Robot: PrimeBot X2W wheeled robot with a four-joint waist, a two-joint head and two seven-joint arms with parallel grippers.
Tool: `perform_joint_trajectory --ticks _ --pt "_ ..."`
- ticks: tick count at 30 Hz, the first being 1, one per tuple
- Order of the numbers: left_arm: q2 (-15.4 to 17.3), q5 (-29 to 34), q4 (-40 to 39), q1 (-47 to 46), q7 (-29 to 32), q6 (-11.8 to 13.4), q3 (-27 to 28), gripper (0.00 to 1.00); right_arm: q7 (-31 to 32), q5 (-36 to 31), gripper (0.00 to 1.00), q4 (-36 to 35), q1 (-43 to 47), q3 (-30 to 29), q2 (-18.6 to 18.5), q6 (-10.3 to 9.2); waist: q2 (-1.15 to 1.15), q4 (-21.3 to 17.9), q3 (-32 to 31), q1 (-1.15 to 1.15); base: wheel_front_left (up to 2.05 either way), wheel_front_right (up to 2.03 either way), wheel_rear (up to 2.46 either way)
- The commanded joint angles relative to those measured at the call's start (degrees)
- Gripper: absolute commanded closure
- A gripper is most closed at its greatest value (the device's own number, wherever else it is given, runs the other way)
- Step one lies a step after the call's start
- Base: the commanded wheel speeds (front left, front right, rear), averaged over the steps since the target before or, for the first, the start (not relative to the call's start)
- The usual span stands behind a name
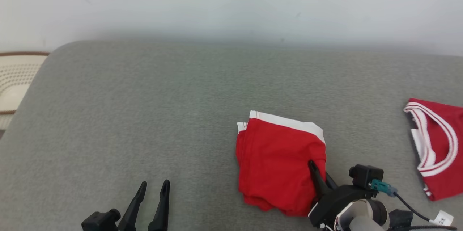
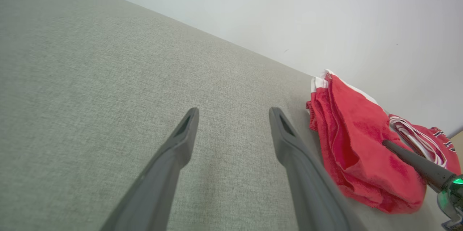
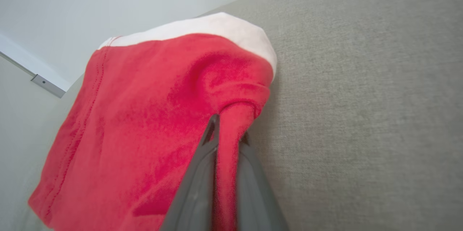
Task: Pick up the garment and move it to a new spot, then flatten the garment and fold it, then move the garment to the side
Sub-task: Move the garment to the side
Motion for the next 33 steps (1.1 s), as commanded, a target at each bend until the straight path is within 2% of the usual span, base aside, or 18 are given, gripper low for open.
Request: perform_joint_trajectory --ticks 1,8,9,10,20,25,33 --pt "0.1 0.7 0.1 1.3 0.0 0.0 0.3 0.00 0.0 -0.2 1.00 -0.2 1.3 0.1 0.2 0.01 0.00 -4.8 -2.5 0.00 0.00 0.00 0.00" --pt "0.1 0.1 0.2 1.9 0.0 0.0 1.2 0.00 0.0 -0.1 1.00 -0.7 3.0 -0.4 0.4 0.01 0.00 -11.2 -2.5 0.00 0.00 0.00 0.00" --pt "0.1 0.1 0.2 1.9 0.0 0.0 1.2 0.00 0.0 -0.1 1.00 -0.7 3.0 -0.4 0.4 0.01 0.00 -11.2 -2.5 0.00 0.00 0.00 0.00" --pt "0.1 0.0 0.3 2.0 0.0 0.0 1.5 0.00 0.0 -0.1 1.00 -0.7 3.3 -0.4 0.5 0.01 0.00 -12.9 -2.5 0.00 0.00 0.00 0.00" --pt "0.1 0.2 -0.2 0.7 0.0 0.0 1.2 0.00 0.0 0.3 1.00 -0.6 3.9 0.1 0.6 0.01 0.00 -18.9 -1.7 0.00 0.00 0.00 0.00" --pt "0.1 -0.4 -0.2 0.0 0.0 0.0 0.5 0.00 0.0 0.5 1.00 -0.8 3.8 0.9 0.4 0.01 0.00 -20.7 -0.9 0.00 0.00 0.00 0.00" --pt "0.1 0.8 -0.2 -1.5 0.0 0.0 -2.5 0.00 0.0 -1.0 1.00 -0.7 -1.4 2.3 -1.9 0.01 0.00 -19.8 0.2 0.00 0.00 0.00 0.00"
